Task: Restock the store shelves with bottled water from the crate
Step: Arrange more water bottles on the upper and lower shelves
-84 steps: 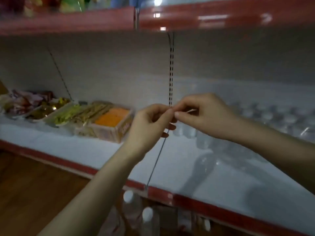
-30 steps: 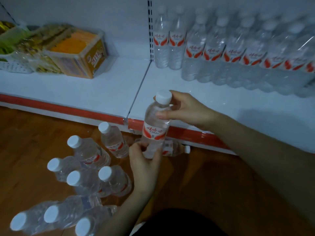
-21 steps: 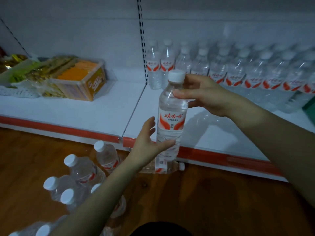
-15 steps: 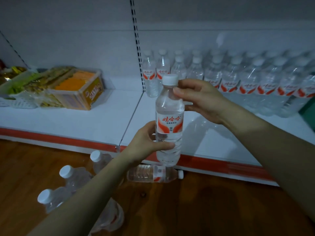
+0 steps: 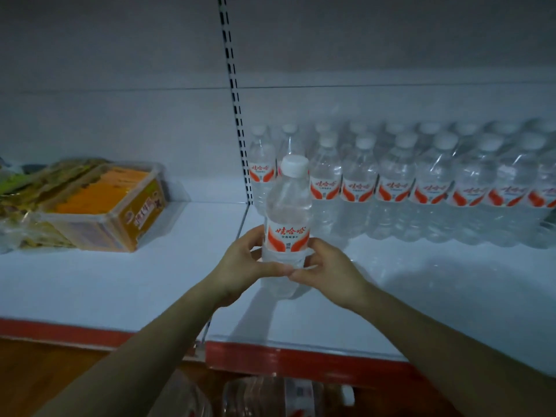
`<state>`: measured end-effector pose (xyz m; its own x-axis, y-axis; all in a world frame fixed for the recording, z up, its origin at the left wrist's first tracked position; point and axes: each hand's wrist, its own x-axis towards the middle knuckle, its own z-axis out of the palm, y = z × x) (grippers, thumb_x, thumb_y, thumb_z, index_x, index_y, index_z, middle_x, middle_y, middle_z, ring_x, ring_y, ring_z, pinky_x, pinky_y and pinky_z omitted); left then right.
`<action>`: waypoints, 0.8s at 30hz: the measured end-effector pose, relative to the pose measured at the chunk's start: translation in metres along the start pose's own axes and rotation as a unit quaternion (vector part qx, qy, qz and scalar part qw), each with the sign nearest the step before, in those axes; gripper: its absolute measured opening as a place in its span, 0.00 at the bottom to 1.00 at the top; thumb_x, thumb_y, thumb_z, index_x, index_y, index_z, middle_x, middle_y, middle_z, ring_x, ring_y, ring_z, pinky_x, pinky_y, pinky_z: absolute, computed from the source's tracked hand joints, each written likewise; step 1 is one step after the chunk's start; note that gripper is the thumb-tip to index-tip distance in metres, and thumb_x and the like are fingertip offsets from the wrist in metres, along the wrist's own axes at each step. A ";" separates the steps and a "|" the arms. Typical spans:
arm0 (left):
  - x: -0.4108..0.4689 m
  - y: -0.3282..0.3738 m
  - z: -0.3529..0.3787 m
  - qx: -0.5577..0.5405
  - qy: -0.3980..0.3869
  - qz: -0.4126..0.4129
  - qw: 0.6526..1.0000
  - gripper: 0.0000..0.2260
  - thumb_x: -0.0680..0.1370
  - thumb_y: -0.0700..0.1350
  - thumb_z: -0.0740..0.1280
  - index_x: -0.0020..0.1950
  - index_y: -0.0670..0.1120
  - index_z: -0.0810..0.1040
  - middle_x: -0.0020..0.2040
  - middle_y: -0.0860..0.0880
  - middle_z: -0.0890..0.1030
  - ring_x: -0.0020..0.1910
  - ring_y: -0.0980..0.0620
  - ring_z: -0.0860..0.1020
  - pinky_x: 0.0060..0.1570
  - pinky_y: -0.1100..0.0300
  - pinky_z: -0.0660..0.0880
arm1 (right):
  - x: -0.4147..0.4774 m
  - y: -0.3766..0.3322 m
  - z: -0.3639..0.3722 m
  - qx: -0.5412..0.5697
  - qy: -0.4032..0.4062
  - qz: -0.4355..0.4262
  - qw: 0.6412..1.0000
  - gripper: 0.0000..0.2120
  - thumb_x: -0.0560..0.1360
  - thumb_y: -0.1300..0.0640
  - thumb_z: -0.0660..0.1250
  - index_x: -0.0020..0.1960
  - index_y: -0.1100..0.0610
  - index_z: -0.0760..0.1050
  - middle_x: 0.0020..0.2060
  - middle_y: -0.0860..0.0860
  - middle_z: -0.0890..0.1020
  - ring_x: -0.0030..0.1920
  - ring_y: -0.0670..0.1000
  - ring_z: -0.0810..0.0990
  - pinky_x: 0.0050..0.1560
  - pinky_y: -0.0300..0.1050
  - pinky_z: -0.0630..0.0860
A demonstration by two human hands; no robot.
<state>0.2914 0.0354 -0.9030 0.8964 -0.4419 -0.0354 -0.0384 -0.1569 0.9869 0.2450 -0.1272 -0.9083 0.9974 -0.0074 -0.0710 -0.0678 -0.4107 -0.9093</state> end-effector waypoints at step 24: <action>0.145 -0.044 0.001 0.131 0.044 0.057 0.989 0.29 0.71 0.38 0.73 0.69 0.47 0.65 0.58 0.53 0.75 0.54 0.55 0.73 0.47 0.66 0.69 | 0.130 0.051 0.024 -0.052 0.261 0.075 0.961 0.18 0.72 0.53 0.71 0.31 0.59 0.66 0.26 0.49 0.67 0.29 0.48 0.66 0.27 0.32 0.61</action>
<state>0.4221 -0.0226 -0.9518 0.9138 -0.3937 0.0997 -0.2447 -0.3380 0.9088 0.3710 -0.1271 -0.9733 0.8538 -0.5190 0.0421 -0.2362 -0.4580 -0.8570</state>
